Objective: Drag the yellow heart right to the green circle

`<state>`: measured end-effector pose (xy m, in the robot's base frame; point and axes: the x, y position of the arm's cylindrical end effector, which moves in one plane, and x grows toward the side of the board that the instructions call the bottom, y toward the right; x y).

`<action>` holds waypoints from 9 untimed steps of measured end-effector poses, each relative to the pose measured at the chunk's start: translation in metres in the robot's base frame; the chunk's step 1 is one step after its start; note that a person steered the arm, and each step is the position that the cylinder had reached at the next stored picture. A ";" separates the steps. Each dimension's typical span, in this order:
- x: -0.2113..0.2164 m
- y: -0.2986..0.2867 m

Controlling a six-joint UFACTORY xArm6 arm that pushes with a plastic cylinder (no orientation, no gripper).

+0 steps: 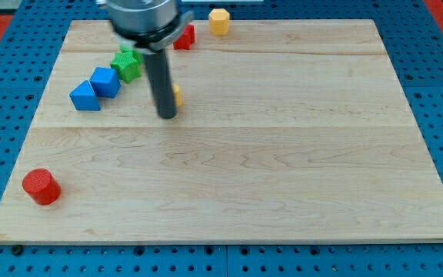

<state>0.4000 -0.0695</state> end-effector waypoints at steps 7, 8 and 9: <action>-0.108 -0.048; -0.112 -0.001; -0.102 0.066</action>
